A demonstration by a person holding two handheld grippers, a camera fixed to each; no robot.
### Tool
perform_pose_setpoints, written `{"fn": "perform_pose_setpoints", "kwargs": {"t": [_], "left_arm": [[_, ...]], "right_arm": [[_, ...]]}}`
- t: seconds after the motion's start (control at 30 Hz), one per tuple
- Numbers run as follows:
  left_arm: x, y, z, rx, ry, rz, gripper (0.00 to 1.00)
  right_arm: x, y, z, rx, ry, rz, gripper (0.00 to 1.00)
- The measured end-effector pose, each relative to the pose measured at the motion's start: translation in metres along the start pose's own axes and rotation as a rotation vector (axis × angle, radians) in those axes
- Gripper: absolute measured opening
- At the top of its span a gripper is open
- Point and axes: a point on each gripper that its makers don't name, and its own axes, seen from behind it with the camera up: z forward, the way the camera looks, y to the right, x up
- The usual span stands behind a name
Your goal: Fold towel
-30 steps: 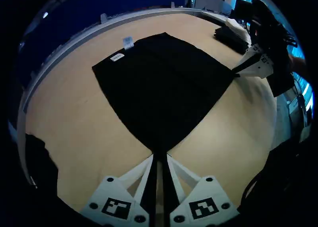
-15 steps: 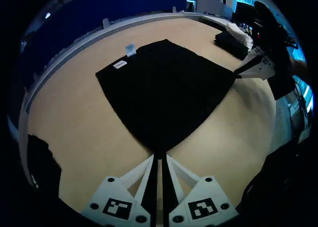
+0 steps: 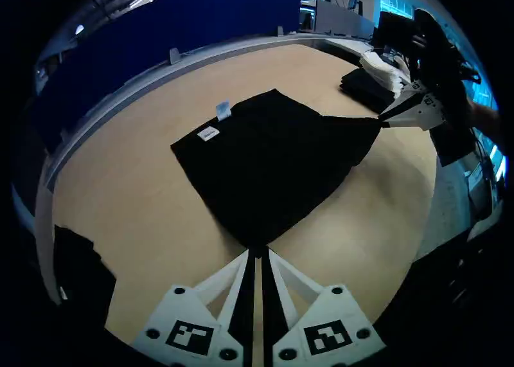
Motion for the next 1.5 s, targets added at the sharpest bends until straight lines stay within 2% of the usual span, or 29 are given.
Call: {"fn": "perform_pose_setpoints", "kwargs": {"t": [0.27,0.57,0.77,0.97,1.17,1.33,1.5], "left_arm": [[0.016,0.004,-0.021,0.004,0.019,0.029,0.07],[0.029,0.006,-0.039,0.000,0.038,-0.011,0.07],[0.030,0.009,-0.050,-0.009,0.038,-0.039,0.07],[0.030,0.011,-0.048,-0.012,0.034,-0.052,0.07],[0.036,0.007,-0.044,-0.009,0.036,-0.047,0.07],[0.047,-0.002,-0.036,-0.005,0.045,-0.061,0.07],[0.059,-0.017,-0.025,-0.001,0.047,-0.073,0.07]], "right_arm": [[0.019,-0.002,-0.018,0.001,0.042,-0.005,0.13],[0.033,-0.005,-0.040,0.000,0.067,-0.011,0.13],[0.034,-0.004,-0.048,-0.004,0.067,-0.001,0.13],[0.033,-0.003,-0.045,-0.004,0.059,0.002,0.13],[0.036,0.003,-0.041,-0.009,0.052,-0.005,0.13],[0.043,0.009,-0.034,-0.014,0.047,-0.009,0.13],[0.054,0.021,-0.022,-0.023,0.047,-0.010,0.13]]}}
